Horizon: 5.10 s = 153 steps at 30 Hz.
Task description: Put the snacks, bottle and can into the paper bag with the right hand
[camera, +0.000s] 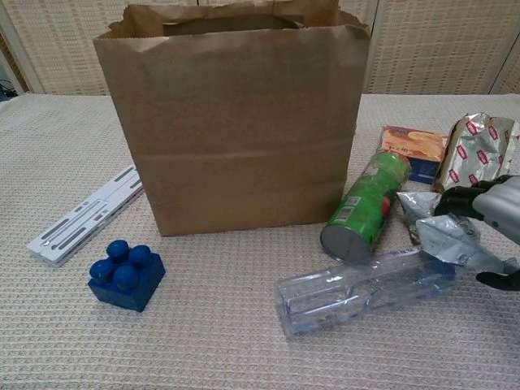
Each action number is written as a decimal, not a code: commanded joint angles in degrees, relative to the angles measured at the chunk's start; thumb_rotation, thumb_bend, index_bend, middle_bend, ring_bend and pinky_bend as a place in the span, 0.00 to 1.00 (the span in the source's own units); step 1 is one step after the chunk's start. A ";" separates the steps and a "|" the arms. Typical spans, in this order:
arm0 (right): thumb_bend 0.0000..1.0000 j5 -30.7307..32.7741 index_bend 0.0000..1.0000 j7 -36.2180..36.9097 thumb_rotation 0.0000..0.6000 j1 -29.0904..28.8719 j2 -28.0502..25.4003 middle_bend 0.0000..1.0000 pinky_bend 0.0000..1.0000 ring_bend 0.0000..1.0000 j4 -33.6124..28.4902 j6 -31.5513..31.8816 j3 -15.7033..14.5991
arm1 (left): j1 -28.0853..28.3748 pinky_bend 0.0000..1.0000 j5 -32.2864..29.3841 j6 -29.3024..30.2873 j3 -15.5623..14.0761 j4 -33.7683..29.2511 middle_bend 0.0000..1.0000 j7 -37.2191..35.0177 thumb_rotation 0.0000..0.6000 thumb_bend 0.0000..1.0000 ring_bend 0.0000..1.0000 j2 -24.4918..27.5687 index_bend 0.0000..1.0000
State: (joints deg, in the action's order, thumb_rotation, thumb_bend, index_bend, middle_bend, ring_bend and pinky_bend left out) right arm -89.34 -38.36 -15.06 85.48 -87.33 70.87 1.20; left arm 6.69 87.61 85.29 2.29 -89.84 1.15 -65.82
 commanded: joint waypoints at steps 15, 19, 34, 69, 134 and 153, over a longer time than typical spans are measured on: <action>0.29 -9.97 0.93 10.57 1.00 -0.15 -17.67 0.70 0.87 0.77 -20.48 17.67 8.74 | -0.07 0.00 -0.04 0.16 -0.03 -0.21 0.00 0.48 1.00 0.37 0.00 -0.07 0.00; 0.29 -8.74 0.92 4.44 1.00 -3.69 -19.43 0.70 0.86 0.77 -30.27 15.71 14.52 | -0.11 0.00 -0.03 0.23 -0.04 -0.18 0.00 0.39 1.00 0.37 0.00 -0.08 0.00; 0.29 16.56 0.88 -24.46 1.00 -26.80 -2.39 0.70 0.84 0.75 -28.93 3.69 28.66 | 0.03 0.00 0.24 0.15 -0.08 0.36 0.00 -0.62 1.00 0.37 0.00 -0.07 0.00; 0.08 24.43 0.00 -6.19 1.00 -16.06 -23.39 0.13 0.15 0.06 -41.91 9.15 19.61 | 0.84 0.00 -1.73 -1.42 0.55 -1.04 0.00 1.94 1.00 0.38 0.00 0.03 0.00; 0.28 5.85 0.81 5.25 1.00 -15.60 -11.52 0.66 0.71 0.69 -28.41 -9.92 2.41 | -0.02 0.00 -1.01 -0.18 -0.42 2.43 0.00 0.89 1.00 0.38 0.00 -2.29 0.00; 0.28 11.62 0.78 5.83 1.00 -24.97 -11.94 0.66 0.71 0.68 -34.46 0.83 23.58 | 0.15 0.00 -1.15 -0.46 -0.06 1.87 0.00 1.34 1.00 0.38 0.00 -1.91 0.00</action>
State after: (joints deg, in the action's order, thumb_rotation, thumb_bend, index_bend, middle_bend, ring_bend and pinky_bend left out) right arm -79.59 -30.57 -37.57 70.65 -123.77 70.68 22.68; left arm 6.85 86.46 84.83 2.23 -87.97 2.49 -67.73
